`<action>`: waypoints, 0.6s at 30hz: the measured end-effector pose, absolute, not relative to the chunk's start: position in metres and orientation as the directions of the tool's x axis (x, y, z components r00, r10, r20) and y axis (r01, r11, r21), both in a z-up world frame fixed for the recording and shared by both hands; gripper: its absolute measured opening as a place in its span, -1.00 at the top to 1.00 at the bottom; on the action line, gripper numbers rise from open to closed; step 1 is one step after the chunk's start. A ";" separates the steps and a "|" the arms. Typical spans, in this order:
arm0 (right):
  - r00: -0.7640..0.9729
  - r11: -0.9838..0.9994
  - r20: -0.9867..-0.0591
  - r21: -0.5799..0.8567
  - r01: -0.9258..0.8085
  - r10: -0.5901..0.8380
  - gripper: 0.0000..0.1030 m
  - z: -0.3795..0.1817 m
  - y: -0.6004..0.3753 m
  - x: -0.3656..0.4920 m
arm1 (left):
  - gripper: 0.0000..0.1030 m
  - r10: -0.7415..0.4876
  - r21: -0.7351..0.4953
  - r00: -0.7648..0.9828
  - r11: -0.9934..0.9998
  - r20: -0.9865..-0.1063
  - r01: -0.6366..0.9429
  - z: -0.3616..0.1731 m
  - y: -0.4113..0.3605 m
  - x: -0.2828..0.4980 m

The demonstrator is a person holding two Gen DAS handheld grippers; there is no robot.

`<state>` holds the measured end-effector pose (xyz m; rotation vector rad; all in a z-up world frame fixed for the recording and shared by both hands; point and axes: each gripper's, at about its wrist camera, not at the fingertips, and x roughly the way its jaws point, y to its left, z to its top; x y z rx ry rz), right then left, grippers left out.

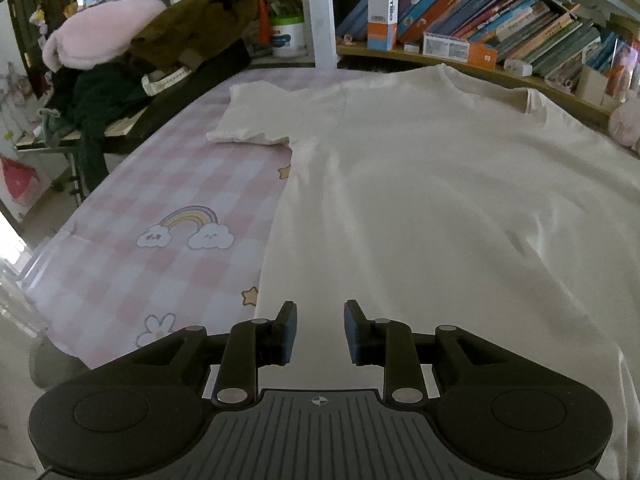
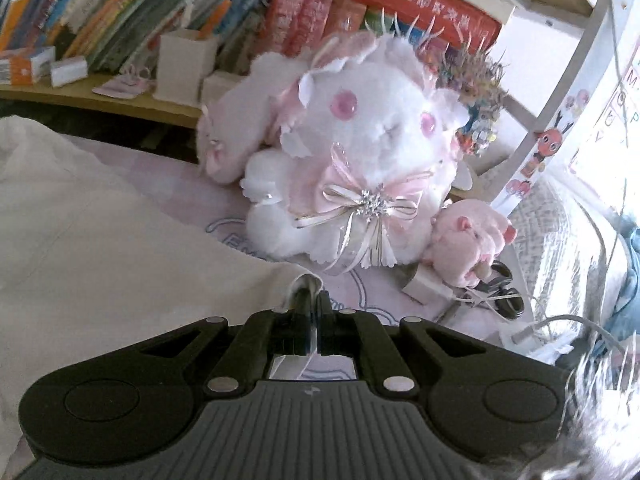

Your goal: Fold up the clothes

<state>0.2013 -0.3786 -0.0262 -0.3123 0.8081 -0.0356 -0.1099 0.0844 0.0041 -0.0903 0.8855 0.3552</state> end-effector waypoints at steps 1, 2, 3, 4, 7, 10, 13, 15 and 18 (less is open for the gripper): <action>0.682 0.953 -0.715 -0.290 -0.090 -0.154 0.95 -0.030 -0.379 0.206 | 0.48 0.268 0.072 0.578 0.938 -0.771 -0.339 0.004 0.083 -0.110; 0.671 0.951 -0.724 -0.296 -0.093 -0.160 0.94 -0.035 -0.378 0.210 | 0.48 0.268 0.076 0.579 0.939 -0.770 -0.335 0.005 0.082 -0.111; 0.661 0.950 -0.731 -0.299 -0.092 -0.166 0.94 -0.038 -0.378 0.212 | 0.48 0.271 0.082 0.580 0.940 -0.768 -0.331 0.005 0.082 -0.112; 0.658 0.950 -0.734 -0.299 -0.087 -0.170 0.91 -0.040 -0.378 0.212 | 0.48 0.274 0.090 0.582 0.941 -0.765 -0.325 0.006 0.082 -0.113; 0.677 0.960 -0.715 -0.277 -0.045 -0.175 0.52 -0.034 -0.380 0.202 | 0.47 0.288 0.116 0.587 0.943 -0.756 -0.313 0.007 0.080 -0.117; 0.710 0.977 -0.695 -0.207 -0.048 -0.112 0.42 -0.018 -0.381 0.176 | 0.36 0.281 0.107 0.592 0.944 -0.756 -0.311 0.006 0.084 -0.122; 0.710 0.990 -0.704 -0.103 -0.097 -0.004 0.36 -0.004 -0.375 0.132 | 0.36 0.266 0.084 0.592 0.945 -0.761 -0.317 0.004 0.091 -0.126; 0.698 0.989 -0.713 -0.048 -0.142 0.066 0.31 0.002 -0.366 0.094 | 0.36 0.247 0.063 0.596 0.948 -0.764 -0.312 0.002 0.098 -0.131; 0.671 0.982 -0.729 0.014 -0.188 0.139 0.28 0.004 -0.352 0.035 | 0.36 0.219 0.043 0.609 0.956 -0.762 -0.289 0.000 0.107 -0.141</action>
